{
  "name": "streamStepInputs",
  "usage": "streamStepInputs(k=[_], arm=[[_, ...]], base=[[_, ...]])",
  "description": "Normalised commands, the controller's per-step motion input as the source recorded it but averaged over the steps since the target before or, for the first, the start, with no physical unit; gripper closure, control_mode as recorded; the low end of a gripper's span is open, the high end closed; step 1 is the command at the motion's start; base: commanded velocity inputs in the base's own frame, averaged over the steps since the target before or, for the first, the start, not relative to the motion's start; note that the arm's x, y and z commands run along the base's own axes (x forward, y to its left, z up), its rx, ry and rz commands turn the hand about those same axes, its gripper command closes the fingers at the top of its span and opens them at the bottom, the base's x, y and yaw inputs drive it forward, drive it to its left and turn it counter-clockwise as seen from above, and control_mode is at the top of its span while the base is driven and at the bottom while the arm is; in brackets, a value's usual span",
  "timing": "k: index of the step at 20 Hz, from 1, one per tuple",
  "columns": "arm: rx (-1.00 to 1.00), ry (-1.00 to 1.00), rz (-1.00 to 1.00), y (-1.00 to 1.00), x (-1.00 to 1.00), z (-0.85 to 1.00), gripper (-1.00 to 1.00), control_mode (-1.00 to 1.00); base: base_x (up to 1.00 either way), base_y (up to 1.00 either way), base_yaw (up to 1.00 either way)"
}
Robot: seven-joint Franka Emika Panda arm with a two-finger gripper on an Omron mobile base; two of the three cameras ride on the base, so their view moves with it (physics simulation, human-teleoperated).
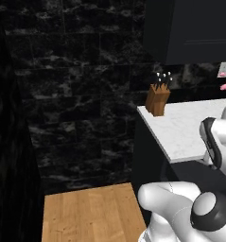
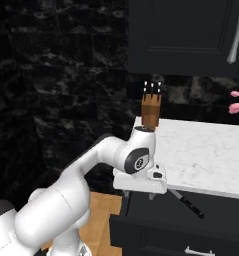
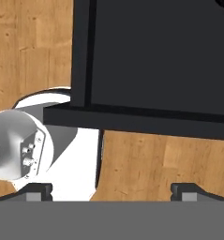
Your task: Pick up the knife from the drawer and place it on the cutting board. Then place the meat from the plate to the cutting board.
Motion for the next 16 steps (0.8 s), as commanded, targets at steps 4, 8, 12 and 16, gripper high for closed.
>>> streamStepInputs(k=[4,8,12,16], arm=[[-0.02,0.0,0.0,-0.04,0.0,-0.47,-1.0,-1.0],[-0.01,0.0,0.0,-0.06,0.0,-0.41,-1.0,-1.0],[-0.01,-0.04,0.0,-0.01,0.0,-0.32,-1.0,-1.0],[-0.01,-0.09,0.0,-0.12,-0.1,-0.05,-1.0,-1.0]], base=[[0.0,0.0,0.0],[0.0,0.0,0.0],[0.0,0.0,0.0],[0.0,0.0,0.0]])
